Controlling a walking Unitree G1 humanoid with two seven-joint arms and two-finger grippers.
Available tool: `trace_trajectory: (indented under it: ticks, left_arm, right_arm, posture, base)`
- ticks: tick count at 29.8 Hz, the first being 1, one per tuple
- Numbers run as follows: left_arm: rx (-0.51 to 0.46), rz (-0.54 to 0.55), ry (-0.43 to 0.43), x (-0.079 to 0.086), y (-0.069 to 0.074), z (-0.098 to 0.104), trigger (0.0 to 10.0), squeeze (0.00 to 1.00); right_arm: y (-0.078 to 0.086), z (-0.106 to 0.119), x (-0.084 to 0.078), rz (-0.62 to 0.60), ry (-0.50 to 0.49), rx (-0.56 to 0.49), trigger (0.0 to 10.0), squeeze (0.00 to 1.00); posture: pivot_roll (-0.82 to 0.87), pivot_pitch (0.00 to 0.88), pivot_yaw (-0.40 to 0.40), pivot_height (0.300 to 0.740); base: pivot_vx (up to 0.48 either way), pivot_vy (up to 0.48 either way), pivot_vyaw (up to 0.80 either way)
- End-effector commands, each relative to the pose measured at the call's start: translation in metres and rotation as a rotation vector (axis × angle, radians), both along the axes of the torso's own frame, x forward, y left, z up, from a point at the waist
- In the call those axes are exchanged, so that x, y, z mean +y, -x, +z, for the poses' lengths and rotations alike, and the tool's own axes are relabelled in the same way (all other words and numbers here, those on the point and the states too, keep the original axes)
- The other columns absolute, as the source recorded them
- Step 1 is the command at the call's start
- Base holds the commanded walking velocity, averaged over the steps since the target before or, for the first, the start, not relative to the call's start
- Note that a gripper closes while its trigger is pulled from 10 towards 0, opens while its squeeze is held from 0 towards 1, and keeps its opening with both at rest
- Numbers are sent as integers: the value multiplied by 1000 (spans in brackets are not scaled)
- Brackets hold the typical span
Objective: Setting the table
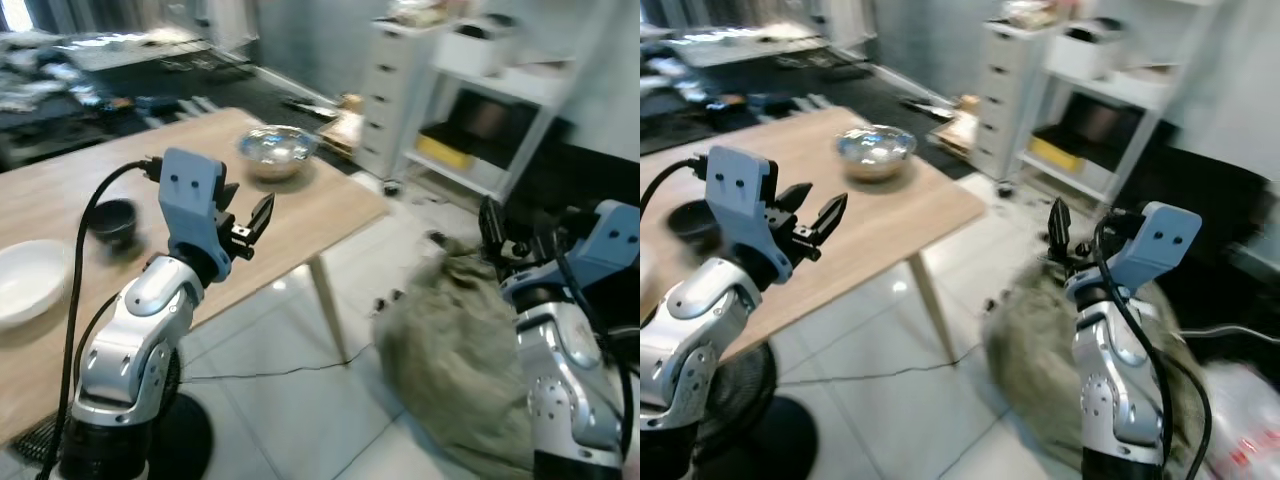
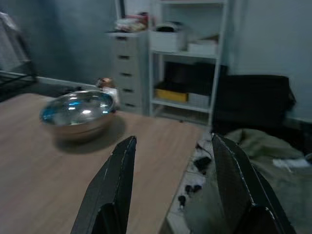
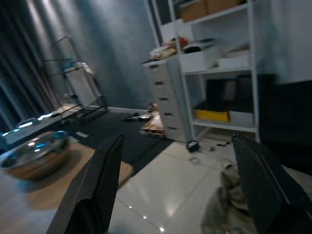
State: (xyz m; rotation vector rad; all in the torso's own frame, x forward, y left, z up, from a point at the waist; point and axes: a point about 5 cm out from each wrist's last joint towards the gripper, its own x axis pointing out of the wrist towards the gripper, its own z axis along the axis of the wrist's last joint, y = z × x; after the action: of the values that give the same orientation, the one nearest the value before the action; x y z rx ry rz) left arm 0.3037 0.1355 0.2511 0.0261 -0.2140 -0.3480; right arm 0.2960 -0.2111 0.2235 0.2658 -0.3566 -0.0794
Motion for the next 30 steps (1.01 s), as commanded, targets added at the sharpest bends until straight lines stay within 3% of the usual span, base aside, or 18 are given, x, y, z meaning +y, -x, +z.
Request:
trace_trajectory:
  ticks: [1, 10, 24, 30]
  left_arm:
    - [25, 1, -1, 1, -1, -7, 10000, 0]
    - [104, -4, -37, -3, 4, -34, 10000, 0]
    - [94, -46, -50, -10, 5, -31, 10000, 0]
    - [85, -23, -136, -13, 7, -36, 10000, 0]
  right_arm:
    - [-1, -5, 1, 9, -4, 25, 10000, 0]
    - [0, -20, 0, 5, 25, 77, 10000, 0]
    - [-1, -20, -4, -7, 22, 83, 10000, 0]
    - [0, -21, -5, -13, 23, 90, 10000, 0]
  posture:
    - [-69, 0, 84, 740]
    - [-69, 0, 79, 740]
    - [-72, 0, 80, 740]
    - [-73, 0, 80, 740]
  base:
    - [0, 0, -800]
    - [0, 0, -800]
    - [0, 0, -800]
    - [0, 0, -800]
